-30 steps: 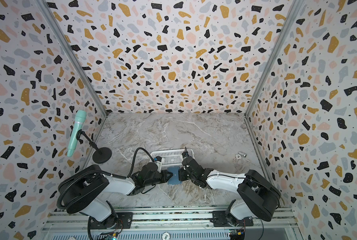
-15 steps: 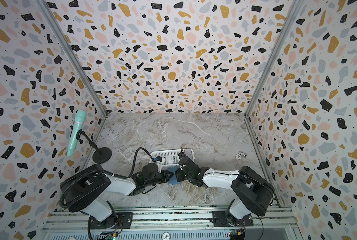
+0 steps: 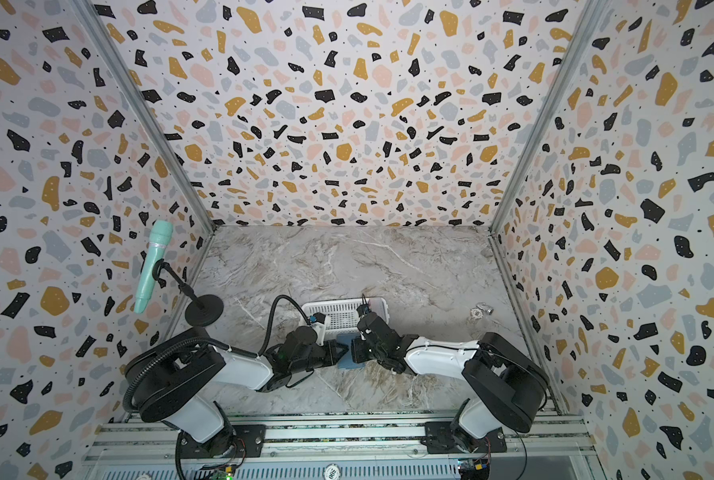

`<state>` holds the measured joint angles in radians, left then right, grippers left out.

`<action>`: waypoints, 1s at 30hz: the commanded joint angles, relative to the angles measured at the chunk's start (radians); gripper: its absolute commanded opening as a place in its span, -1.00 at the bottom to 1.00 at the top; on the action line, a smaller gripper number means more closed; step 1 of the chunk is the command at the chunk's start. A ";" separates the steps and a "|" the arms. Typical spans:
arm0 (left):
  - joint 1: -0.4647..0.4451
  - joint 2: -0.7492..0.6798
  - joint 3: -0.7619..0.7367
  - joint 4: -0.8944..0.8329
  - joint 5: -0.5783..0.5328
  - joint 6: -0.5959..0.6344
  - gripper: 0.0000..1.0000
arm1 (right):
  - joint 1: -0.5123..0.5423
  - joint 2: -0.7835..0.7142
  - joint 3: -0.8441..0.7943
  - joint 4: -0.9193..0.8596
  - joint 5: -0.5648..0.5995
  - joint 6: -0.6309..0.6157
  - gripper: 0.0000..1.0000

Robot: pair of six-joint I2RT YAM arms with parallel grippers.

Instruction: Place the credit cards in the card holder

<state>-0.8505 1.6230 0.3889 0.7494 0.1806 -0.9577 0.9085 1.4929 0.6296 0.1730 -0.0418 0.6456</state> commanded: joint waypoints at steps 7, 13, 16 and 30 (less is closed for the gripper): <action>-0.020 0.029 -0.015 -0.023 0.003 -0.006 -1.00 | 0.008 -0.029 0.026 -0.036 0.052 -0.002 -0.82; -0.021 0.025 -0.021 -0.023 -0.001 -0.006 -0.99 | 0.037 -0.051 0.071 -0.164 0.121 -0.029 -0.62; -0.020 0.025 -0.026 -0.016 -0.003 -0.007 -1.00 | 0.051 -0.054 0.094 -0.227 0.161 -0.037 -0.58; -0.021 0.028 -0.032 0.015 0.002 -0.016 -1.00 | 0.117 0.044 0.215 -0.380 0.291 -0.070 -0.40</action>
<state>-0.8604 1.6295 0.3824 0.7727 0.1764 -0.9657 1.0122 1.5208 0.8070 -0.1295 0.1802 0.5922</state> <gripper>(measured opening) 0.041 0.304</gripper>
